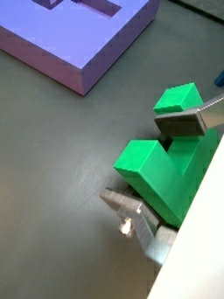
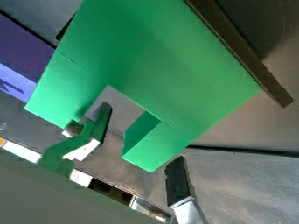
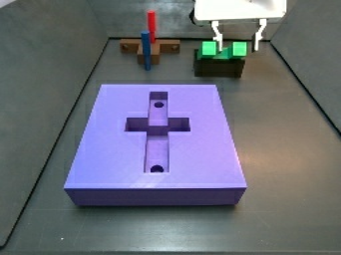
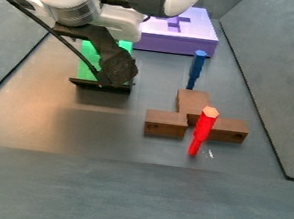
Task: Pick up the green object. Move up. Place the green object on the fixture. Regrasp the green object. Move to above the board. Insert the green object.
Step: Regrasp the green object.
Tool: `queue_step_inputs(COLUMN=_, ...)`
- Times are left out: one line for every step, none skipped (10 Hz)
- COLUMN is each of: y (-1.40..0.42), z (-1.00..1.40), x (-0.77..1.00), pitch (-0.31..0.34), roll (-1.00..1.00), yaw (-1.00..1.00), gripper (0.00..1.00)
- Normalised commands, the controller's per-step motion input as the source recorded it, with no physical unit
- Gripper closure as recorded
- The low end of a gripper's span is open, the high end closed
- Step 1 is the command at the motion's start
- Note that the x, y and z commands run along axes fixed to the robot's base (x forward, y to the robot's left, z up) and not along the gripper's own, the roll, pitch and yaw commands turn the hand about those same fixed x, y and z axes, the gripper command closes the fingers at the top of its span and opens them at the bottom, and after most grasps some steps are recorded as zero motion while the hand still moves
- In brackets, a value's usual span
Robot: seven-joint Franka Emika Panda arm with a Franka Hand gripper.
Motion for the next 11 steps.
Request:
queue_step_inputs(y=-0.12, z=0.61, x=0.03, pitch=0.134, roll=1.00, yaw=0.30, gripper=0.00)
queue_step_inputs(y=-0.14, z=0.61, x=0.00, pitch=0.100, roll=1.00, yaw=0.26, gripper=0.00)
queue_step_inputs(y=-0.17, z=0.66, x=0.00, pitch=0.094, roll=0.98, yaw=0.25, gripper=0.00)
queue_step_inputs(y=-0.17, z=0.67, x=0.00, pitch=0.066, roll=0.98, yaw=0.23, gripper=0.00)
queue_step_inputs(y=-0.12, z=0.36, x=0.09, pitch=0.000, roll=1.00, yaw=0.22, gripper=0.00)
queue_step_inputs(y=-0.04, z=0.04, x=0.03, pitch=0.000, roll=1.00, yaw=0.15, gripper=0.00)
queue_step_inputs(y=-0.03, z=0.02, x=0.04, pitch=0.000, roll=1.00, yaw=0.13, gripper=0.00)
queue_step_inputs(y=-0.03, z=0.03, x=0.06, pitch=0.000, roll=1.00, yaw=0.13, gripper=0.00)
queue_step_inputs(y=-0.03, z=0.02, x=0.07, pitch=0.000, roll=1.00, yaw=0.12, gripper=0.00)
queue_step_inputs(y=-0.03, z=0.03, x=0.09, pitch=0.000, roll=1.00, yaw=0.11, gripper=0.00)
queue_step_inputs(y=-0.04, z=0.03, x=0.15, pitch=0.000, roll=1.00, yaw=0.06, gripper=0.00)
